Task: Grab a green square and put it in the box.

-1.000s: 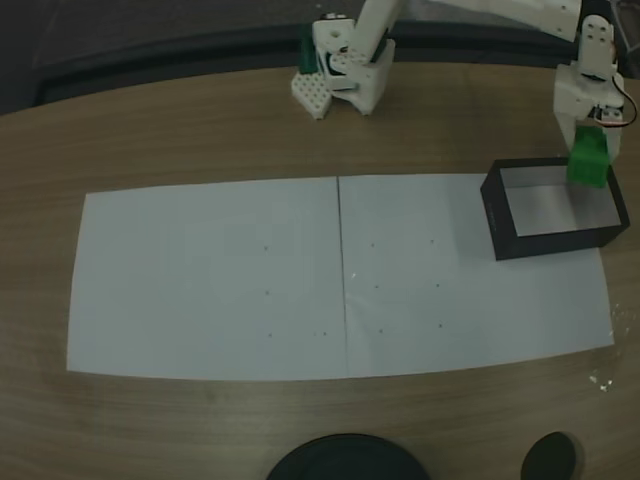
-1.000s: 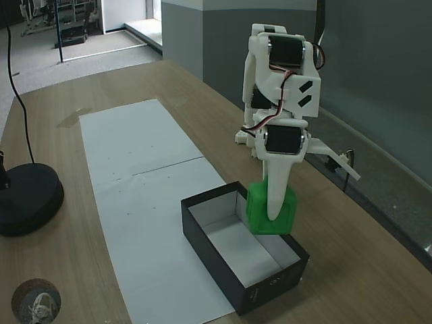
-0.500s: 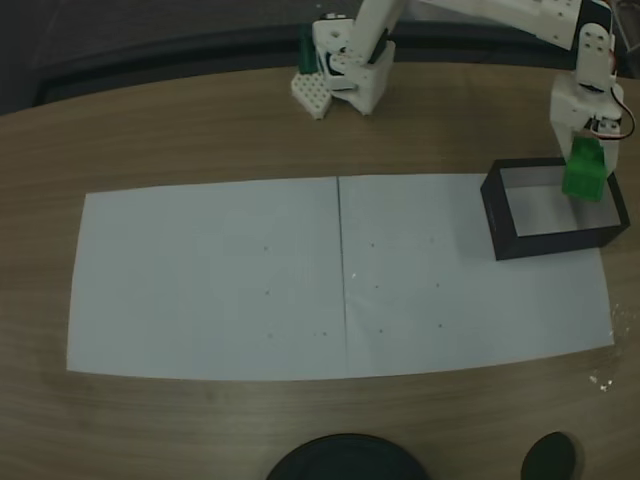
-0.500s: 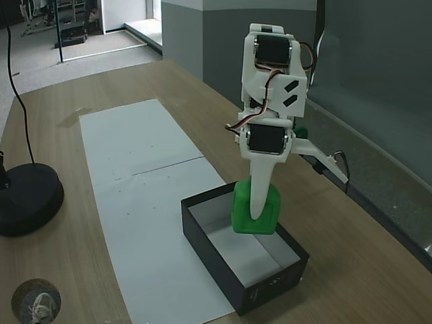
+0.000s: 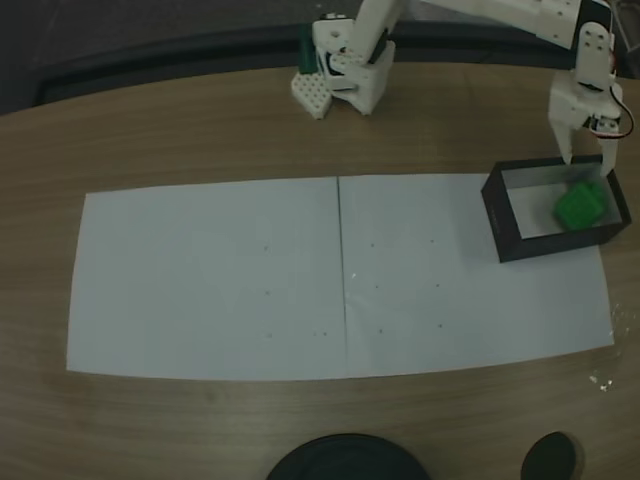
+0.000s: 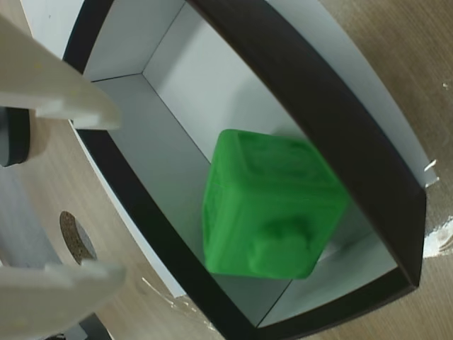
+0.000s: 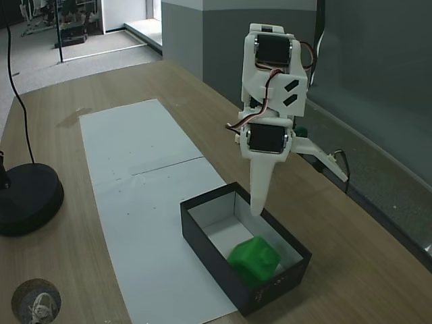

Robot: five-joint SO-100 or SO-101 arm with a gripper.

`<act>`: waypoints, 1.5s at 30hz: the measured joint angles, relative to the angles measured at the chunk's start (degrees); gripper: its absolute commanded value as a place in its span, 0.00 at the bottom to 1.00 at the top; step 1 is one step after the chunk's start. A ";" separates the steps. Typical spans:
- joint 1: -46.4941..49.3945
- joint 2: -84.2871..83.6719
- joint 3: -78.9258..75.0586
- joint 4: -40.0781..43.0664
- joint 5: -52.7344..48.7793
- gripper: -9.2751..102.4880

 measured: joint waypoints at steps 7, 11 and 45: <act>5.62 19.51 0.00 6.06 -2.64 0.09; 15.03 37.62 0.00 8.44 -1.85 0.09; 53.26 117.51 82.44 -7.65 0.79 0.08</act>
